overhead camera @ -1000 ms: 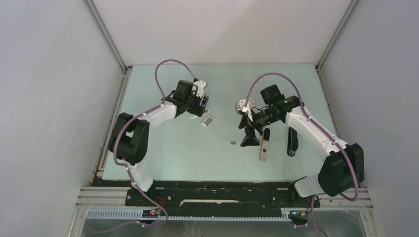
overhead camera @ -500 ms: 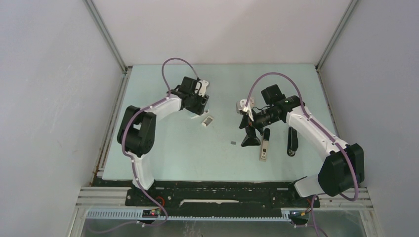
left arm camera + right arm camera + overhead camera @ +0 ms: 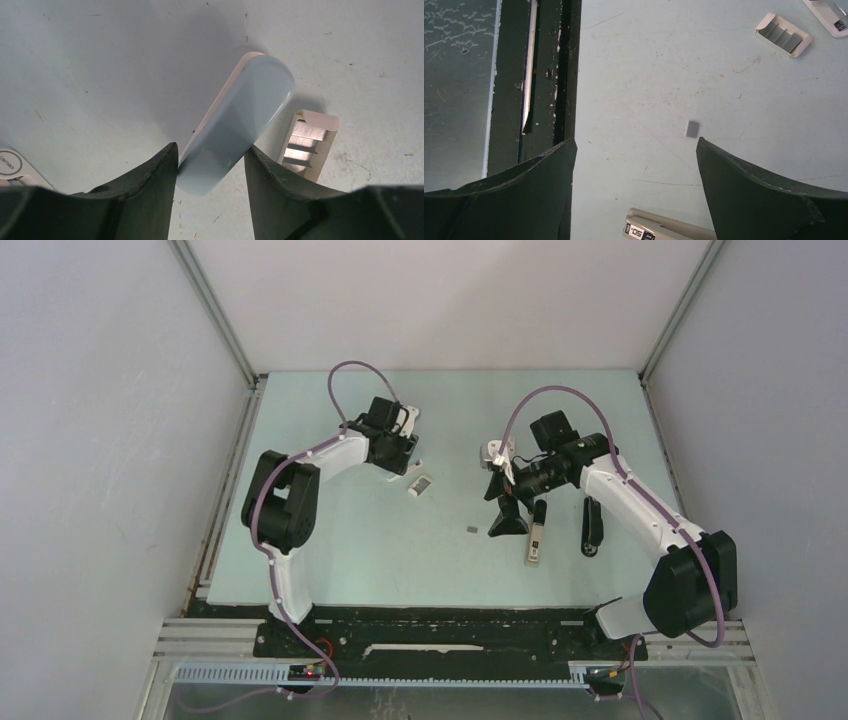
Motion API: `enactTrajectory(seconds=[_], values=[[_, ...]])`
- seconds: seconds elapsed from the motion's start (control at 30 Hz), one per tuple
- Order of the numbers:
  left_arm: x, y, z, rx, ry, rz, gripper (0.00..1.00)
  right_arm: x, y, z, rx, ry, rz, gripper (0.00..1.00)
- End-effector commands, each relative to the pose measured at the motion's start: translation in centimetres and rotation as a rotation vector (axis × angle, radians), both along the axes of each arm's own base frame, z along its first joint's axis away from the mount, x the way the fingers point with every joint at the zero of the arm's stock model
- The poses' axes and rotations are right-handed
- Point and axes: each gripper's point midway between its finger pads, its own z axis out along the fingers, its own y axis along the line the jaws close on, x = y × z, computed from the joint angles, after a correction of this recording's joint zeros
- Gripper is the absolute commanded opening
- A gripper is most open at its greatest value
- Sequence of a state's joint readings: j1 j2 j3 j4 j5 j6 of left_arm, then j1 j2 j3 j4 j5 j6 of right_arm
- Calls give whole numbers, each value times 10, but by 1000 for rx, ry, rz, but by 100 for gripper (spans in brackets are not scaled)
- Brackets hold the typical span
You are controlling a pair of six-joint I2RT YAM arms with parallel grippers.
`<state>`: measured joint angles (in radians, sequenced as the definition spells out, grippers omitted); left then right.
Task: Unload the staples from the stapler
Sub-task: Move the stapler to the center of the board.
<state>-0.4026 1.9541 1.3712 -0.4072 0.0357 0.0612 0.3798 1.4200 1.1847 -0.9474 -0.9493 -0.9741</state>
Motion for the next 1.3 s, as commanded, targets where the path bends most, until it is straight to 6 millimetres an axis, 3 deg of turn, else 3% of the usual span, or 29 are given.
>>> enactTrajectory(seconds=[0.0, 0.33, 0.6, 1.03, 1.27], values=[[14, -2, 12, -17, -27, 28, 55, -3, 0, 9, 33, -20, 12, 100], [7, 0, -1, -17, -6, 49, 43, -2, -2, 11, 41, -19, 7, 100], [5, 1, 10, -41, -58, 49, 1, -2, -3, 10, 41, -14, 6, 100], [-9, 15, 38, -87, -198, 112, 0, -2, -4, 11, 46, -15, 3, 100], [-26, 24, 46, -101, -217, 144, 0, -2, -4, 11, 46, -13, 4, 100]])
